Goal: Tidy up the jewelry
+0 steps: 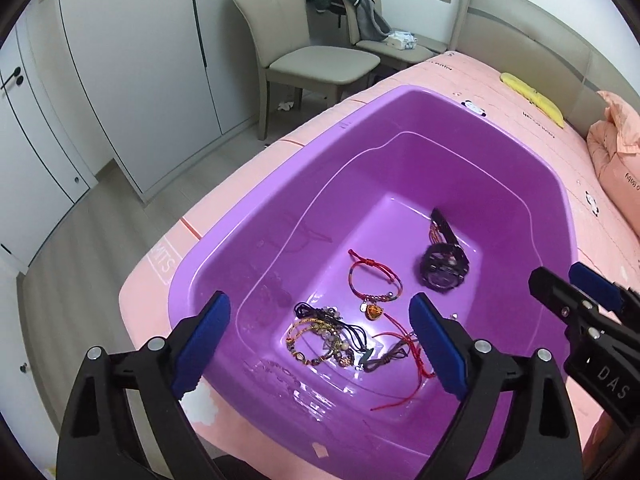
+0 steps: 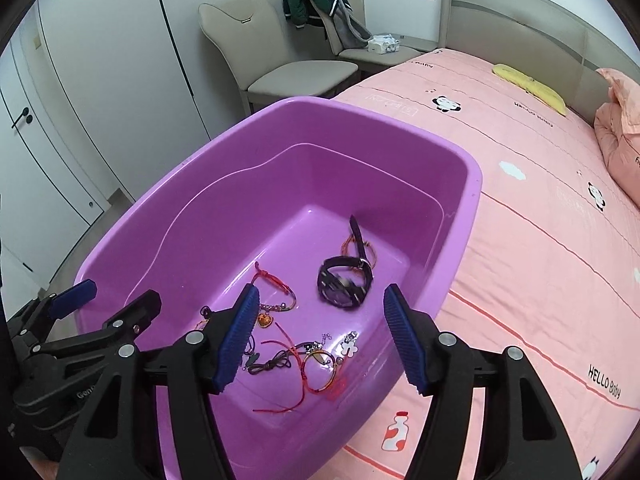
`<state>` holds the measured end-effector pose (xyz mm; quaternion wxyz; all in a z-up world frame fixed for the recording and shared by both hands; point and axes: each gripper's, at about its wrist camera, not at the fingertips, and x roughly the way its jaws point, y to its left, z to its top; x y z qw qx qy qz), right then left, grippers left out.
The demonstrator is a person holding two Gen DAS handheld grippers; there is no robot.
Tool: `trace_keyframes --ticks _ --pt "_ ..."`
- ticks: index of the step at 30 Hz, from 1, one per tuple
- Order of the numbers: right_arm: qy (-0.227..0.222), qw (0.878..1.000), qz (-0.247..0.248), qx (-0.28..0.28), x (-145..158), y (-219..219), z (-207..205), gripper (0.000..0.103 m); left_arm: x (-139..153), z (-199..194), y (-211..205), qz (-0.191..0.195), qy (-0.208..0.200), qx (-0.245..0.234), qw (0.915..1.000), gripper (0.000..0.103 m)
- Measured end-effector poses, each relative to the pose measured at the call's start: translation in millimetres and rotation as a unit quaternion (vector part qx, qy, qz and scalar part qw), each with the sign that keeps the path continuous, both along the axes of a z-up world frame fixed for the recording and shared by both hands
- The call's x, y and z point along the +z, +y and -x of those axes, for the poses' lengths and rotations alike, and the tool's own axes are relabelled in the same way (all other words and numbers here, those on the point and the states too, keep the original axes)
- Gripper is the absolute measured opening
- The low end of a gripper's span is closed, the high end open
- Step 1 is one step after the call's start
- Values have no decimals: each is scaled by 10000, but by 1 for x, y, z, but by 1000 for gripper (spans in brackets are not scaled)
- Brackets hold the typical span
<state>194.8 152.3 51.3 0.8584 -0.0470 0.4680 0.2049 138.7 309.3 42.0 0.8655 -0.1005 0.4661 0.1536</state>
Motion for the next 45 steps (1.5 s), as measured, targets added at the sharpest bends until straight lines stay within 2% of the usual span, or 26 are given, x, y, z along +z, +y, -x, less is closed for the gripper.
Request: trace_keyframes --ticks 6,14,22,45 --pt "-82 10000 -39 -12 8 -4 14 63 10 6 -1 87 20 136 9999 96" --pt "-193 9998 -6 -96 18 -12 35 63 19 14 -6 -6 72 214 9997 96" --pt "-238 9994 9 -239 27 -22 43 63 32 24 -14 -175 -24 221 9996 96" --pt "-227 9991 -43 -361 36 -35 56 63 44 39 -22 -155 -99 211 9996 96"
